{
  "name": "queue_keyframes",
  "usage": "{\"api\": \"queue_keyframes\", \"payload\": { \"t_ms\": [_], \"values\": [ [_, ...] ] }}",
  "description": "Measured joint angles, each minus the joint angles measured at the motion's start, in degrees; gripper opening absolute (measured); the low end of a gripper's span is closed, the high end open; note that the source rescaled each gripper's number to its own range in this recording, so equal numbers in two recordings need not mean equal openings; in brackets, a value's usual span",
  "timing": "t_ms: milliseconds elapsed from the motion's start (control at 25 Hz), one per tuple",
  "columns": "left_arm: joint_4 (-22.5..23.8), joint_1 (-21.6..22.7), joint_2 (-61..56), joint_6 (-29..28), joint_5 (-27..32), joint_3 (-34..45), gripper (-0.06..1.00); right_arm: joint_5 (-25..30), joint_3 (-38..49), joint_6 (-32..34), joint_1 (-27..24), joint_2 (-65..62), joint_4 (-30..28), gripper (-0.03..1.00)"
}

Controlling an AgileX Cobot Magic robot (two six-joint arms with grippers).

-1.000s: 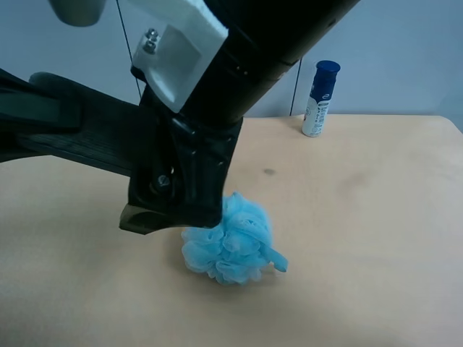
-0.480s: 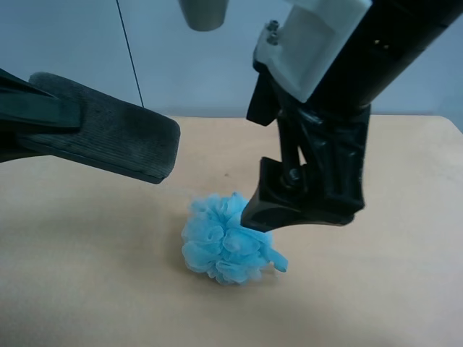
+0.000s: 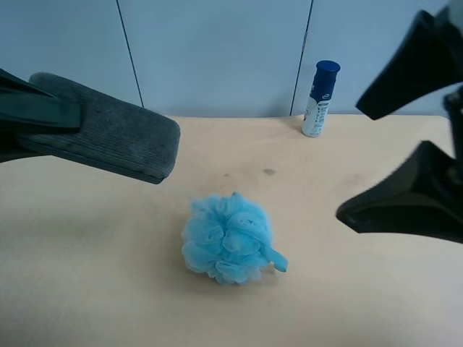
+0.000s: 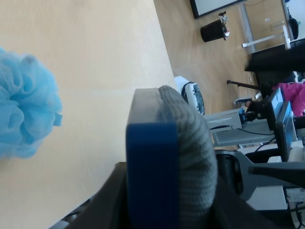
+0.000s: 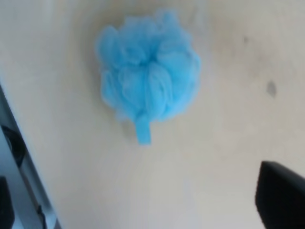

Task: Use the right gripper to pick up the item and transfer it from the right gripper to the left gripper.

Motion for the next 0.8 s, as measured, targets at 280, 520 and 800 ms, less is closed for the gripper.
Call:
{"api": "queue_keyframes", "payload": {
  "t_ms": [280, 520, 800],
  "values": [
    [0.0, 0.0, 0.0, 0.0, 1.1, 0.0, 0.00, -0.7, 15.2, 7.7, 0.0, -17.8, -0.5, 0.99],
    [0.0, 0.0, 0.0, 0.0, 1.1, 0.0, 0.00, -4.9, 25.3, 12.4, 0.0, -31.8, -0.4, 0.99],
    [0.0, 0.0, 0.0, 0.0, 1.1, 0.0, 0.00, -6.3, 33.8, 13.2, 0.0, -42.9, 2.2, 0.99]
  ]
}}
